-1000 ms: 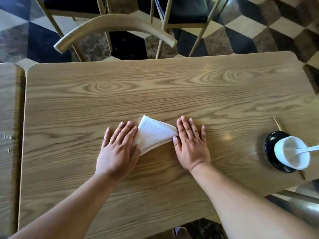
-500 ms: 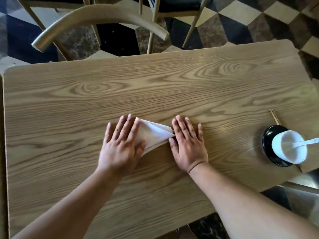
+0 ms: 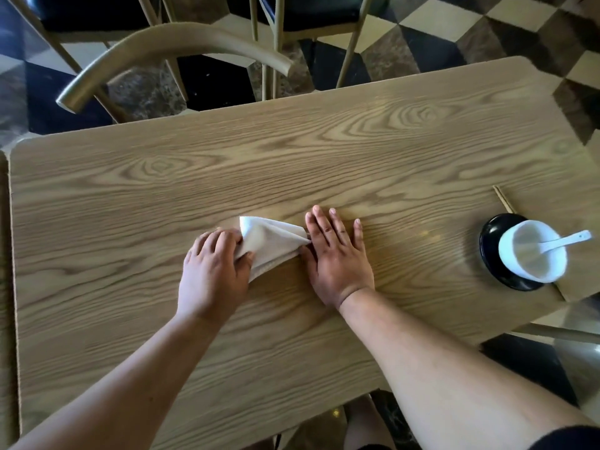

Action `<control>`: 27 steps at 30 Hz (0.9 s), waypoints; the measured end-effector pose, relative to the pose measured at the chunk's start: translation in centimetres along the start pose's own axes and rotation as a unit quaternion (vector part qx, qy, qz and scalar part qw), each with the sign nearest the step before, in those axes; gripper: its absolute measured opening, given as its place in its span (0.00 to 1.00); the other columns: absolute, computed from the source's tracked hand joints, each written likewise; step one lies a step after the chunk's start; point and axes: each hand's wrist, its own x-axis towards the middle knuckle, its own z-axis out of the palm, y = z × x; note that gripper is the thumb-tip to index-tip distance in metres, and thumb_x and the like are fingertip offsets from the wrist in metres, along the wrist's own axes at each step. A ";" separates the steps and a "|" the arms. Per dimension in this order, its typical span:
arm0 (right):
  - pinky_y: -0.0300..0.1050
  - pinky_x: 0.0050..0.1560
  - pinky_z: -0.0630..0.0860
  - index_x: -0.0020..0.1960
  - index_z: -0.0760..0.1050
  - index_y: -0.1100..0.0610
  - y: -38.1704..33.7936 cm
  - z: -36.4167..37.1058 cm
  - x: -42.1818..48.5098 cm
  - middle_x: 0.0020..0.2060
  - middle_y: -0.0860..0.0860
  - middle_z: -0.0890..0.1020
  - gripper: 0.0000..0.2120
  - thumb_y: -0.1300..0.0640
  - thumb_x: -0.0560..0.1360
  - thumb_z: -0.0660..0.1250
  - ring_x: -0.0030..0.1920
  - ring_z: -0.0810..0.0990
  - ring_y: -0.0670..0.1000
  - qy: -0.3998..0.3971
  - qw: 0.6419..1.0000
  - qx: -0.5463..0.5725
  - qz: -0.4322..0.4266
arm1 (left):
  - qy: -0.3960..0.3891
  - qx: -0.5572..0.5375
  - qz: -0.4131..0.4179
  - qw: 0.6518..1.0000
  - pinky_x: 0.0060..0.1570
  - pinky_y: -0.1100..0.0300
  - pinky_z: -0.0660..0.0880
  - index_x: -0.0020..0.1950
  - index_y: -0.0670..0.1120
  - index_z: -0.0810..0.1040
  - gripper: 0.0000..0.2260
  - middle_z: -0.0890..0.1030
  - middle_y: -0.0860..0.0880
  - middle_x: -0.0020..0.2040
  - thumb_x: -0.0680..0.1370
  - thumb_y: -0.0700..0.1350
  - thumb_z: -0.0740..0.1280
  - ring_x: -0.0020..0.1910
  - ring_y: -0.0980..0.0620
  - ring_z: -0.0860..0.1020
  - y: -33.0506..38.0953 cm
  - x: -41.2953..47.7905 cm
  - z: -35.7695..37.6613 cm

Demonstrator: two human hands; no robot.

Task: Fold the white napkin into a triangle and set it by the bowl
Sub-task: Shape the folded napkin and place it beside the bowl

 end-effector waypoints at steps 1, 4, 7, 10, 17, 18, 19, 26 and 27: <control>0.66 0.82 0.41 0.85 0.50 0.49 0.0 -0.2 -0.1 0.85 0.45 0.52 0.30 0.39 0.86 0.47 0.85 0.46 0.52 -0.004 1.000 0.011 -0.001 | 0.007 -0.002 -0.017 1.000 0.56 0.44 0.75 0.58 0.45 0.78 0.12 0.84 0.45 0.55 0.79 0.51 0.68 0.58 0.37 0.79 0.9 -0.1 -0.2; 0.64 0.82 0.38 0.85 0.53 0.49 0.2 -1.2 -0.2 0.85 0.45 0.52 0.32 0.37 0.84 0.45 0.85 0.45 0.50 -0.013 0.997 0.078 -0.010 | -0.001 -0.070 -0.122 0.990 0.45 0.52 0.70 0.58 0.48 0.76 0.08 0.81 0.51 0.47 0.81 0.48 0.70 0.46 0.44 0.77 3.2 -0.2 -0.8; 0.57 0.83 0.45 0.77 0.70 0.51 0.9 -3.8 0.2 0.82 0.49 0.65 0.34 0.35 0.78 0.51 0.83 0.55 0.50 -0.057 0.971 0.229 0.025 | -0.011 -0.175 -0.194 0.965 0.43 0.53 0.70 0.55 0.50 0.76 0.07 0.81 0.56 0.43 0.80 0.48 0.71 0.44 0.46 0.79 6.0 0.2 -0.8; 0.47 0.56 0.74 0.52 0.80 0.52 2.6 -7.4 0.5 0.53 0.53 0.86 0.14 0.43 0.74 0.68 0.59 0.82 0.54 -0.057 0.914 0.371 0.155 | -0.033 -0.271 -0.220 0.936 0.42 0.52 0.74 0.51 0.52 0.78 0.04 0.85 0.52 0.44 0.79 0.49 0.72 0.44 0.47 0.83 9.5 0.8 -0.6; 0.44 0.37 0.78 0.53 0.77 0.52 8.7 -13.9 -0.1 0.42 0.51 0.80 0.12 0.47 0.77 0.75 0.35 0.78 0.48 -0.083 0.675 0.654 0.333 | -0.066 -0.415 -0.208 0.883 0.48 0.43 0.80 0.53 0.52 0.81 0.07 0.88 0.49 0.46 0.77 0.49 0.74 0.45 0.45 0.85 18.9 2.8 -0.7; 0.46 0.40 0.79 0.53 0.78 0.52 9.2 -14.7 -0.4 0.42 0.50 0.78 0.12 0.44 0.78 0.74 0.34 0.77 0.48 -0.105 0.655 0.667 0.339 | -0.066 -0.425 -0.201 0.880 0.47 0.45 0.79 0.53 0.51 0.81 0.05 0.88 0.49 0.46 0.79 0.47 0.73 0.44 0.45 0.85 19.8 3.0 -0.6; 0.48 0.43 0.79 0.51 0.79 0.51 9.9 -15.3 -0.8 0.41 0.50 0.77 0.14 0.41 0.77 0.73 0.35 0.76 0.49 -0.124 0.636 0.681 0.341 | -0.066 -0.435 -0.195 0.877 0.45 0.46 0.79 0.53 0.51 0.81 0.04 0.88 0.49 0.45 0.80 0.46 0.73 0.44 0.45 0.84 21.0 3.3 -0.5; 0.55 0.58 0.81 0.59 0.81 0.53 13.9 -19.3 -2.7 0.49 0.54 0.83 0.17 0.42 0.78 0.72 0.47 0.83 0.54 -0.087 0.528 0.785 0.313 | -0.112 -0.461 -0.159 0.866 0.44 0.49 0.81 0.57 0.47 0.80 0.05 0.89 0.47 0.48 0.82 0.43 0.72 0.44 0.46 0.87 28.5 4.2 0.0; 0.53 0.56 0.81 0.60 0.81 0.53 14.7 -19.7 -2.7 0.51 0.53 0.86 0.15 0.45 0.79 0.72 0.49 0.84 0.54 -0.062 0.535 0.788 0.298 | -0.116 -0.456 -0.152 0.869 0.44 0.48 0.81 0.57 0.48 0.80 0.05 0.88 0.47 0.48 0.82 0.43 0.72 0.44 0.46 0.86 29.3 4.2 0.2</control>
